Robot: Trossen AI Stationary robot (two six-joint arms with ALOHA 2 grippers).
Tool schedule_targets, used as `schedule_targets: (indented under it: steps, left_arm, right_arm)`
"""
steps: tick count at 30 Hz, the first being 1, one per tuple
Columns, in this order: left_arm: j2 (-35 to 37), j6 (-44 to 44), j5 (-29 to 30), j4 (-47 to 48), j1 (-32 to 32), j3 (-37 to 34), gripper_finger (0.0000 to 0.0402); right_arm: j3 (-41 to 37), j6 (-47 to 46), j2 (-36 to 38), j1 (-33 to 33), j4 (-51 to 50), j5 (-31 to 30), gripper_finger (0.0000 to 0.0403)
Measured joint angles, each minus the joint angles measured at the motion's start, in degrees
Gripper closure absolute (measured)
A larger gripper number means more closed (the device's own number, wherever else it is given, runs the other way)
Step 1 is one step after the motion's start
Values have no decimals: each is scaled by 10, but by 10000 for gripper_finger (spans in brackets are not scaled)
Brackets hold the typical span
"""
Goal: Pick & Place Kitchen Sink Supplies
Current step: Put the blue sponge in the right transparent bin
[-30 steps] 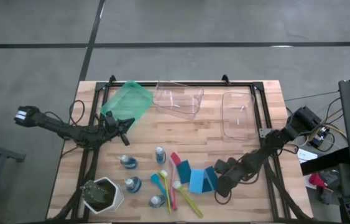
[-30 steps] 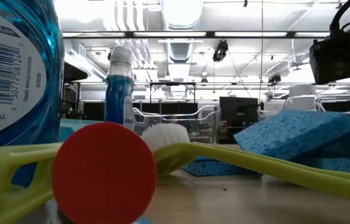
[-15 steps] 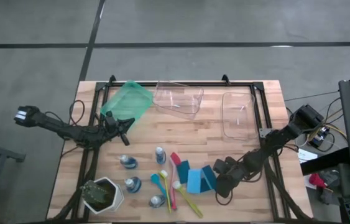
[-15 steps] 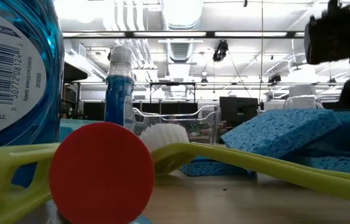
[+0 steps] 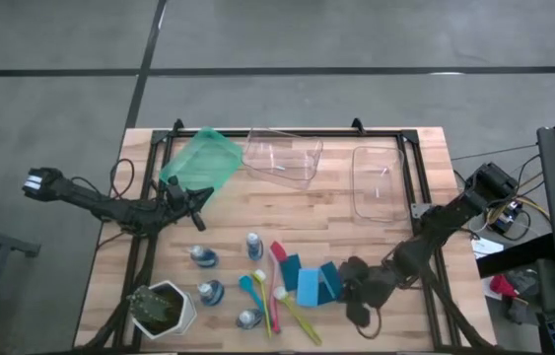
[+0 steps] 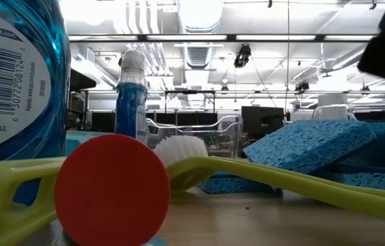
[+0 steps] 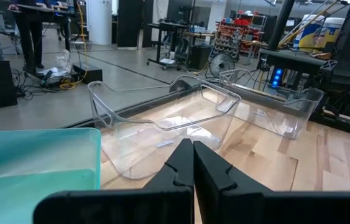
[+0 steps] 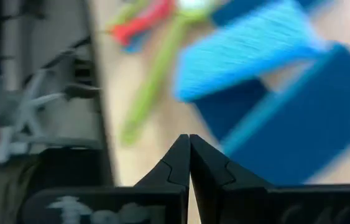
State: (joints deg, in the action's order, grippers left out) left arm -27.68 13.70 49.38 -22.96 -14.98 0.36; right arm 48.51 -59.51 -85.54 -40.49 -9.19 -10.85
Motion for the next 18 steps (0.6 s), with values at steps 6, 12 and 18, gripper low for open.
schedule_targets:
  steps: [6,12,18]
  left_arm:
    - [0,0,0,0,0,0,401]
    - [0,0,0,0,0,0,401]
    - [0,0,0,0,0,0,401]
  right_arm:
    - [0,-2,-3,-21,10,-12,367]
    - [0,44,-19,-22,11,-14,299]
    - [0,15,-41,-21,9,-9,236]
